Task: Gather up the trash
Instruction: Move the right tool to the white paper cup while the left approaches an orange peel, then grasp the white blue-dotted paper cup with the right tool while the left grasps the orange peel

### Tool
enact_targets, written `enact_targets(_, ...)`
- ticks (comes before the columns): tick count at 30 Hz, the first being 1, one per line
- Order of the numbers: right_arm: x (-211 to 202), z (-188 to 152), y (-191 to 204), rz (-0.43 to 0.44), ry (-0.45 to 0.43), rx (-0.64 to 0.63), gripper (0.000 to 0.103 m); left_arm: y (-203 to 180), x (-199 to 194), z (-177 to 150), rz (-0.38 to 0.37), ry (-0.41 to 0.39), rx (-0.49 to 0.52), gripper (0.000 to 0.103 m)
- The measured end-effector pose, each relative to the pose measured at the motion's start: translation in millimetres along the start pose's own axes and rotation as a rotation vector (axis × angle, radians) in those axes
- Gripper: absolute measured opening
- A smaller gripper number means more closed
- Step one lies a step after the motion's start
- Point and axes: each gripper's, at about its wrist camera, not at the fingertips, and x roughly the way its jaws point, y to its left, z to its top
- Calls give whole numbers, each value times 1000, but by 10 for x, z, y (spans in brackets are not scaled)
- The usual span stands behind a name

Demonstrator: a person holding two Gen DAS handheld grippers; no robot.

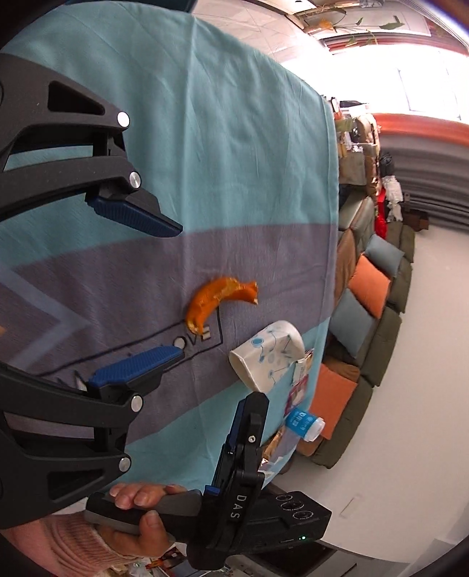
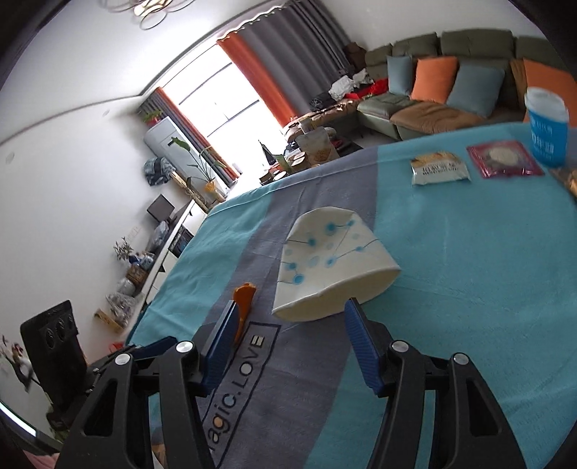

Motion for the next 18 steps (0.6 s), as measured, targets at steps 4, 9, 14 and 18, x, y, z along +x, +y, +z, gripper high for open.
enact_targets(4,116,34,-39,15,19,27,53,-48,205,76,15,46,-2,61)
enact_targets(9,234,86,-128,29,31,78,42,-29,360,174,22,79,-19,55)
enact_targets(14,254,120,-177,42,21,96,26,-22,480,262,39,105,-21,45)
enact_targets(18,256,139,-167,52,15,86,19,-6,531,299,54,110,-22,32)
